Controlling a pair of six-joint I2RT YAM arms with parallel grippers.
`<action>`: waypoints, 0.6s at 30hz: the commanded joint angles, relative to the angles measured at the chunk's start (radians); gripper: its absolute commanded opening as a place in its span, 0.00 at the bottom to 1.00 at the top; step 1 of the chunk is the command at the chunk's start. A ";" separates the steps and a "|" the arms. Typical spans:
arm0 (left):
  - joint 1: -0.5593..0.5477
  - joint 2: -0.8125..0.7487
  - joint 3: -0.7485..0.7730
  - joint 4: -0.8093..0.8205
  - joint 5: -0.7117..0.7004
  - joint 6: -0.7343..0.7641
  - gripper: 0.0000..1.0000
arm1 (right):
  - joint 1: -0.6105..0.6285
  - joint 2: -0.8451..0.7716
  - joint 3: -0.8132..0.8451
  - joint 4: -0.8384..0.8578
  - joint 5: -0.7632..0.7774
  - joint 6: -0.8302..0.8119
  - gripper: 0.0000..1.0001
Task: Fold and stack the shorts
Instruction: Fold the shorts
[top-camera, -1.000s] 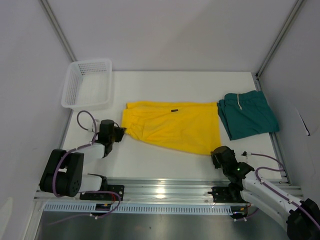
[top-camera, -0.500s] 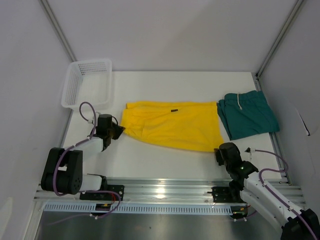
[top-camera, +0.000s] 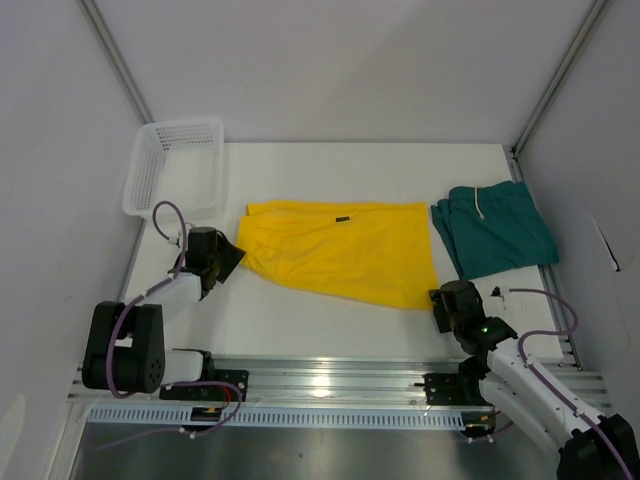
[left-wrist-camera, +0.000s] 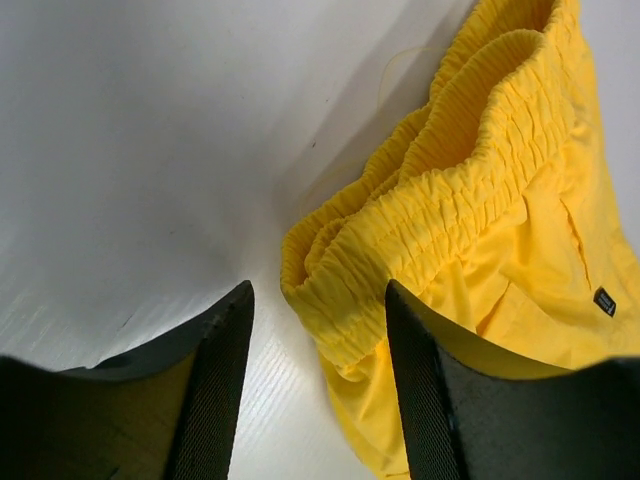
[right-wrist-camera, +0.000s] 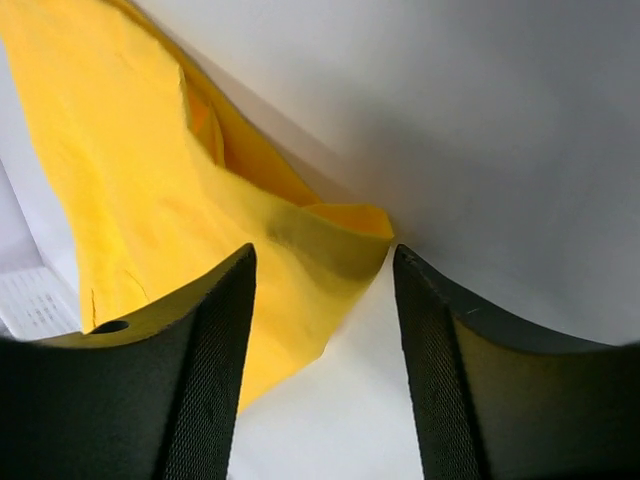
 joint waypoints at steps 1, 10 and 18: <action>0.005 -0.074 0.032 -0.047 -0.001 0.036 0.59 | 0.047 0.013 0.055 -0.007 -0.010 -0.050 0.60; 0.005 -0.191 0.061 -0.173 0.027 0.128 0.72 | 0.331 0.173 0.297 -0.036 0.168 -0.146 0.74; 0.040 -0.285 0.036 -0.148 0.088 0.205 0.99 | 0.378 0.511 0.518 0.286 -0.084 -0.677 0.70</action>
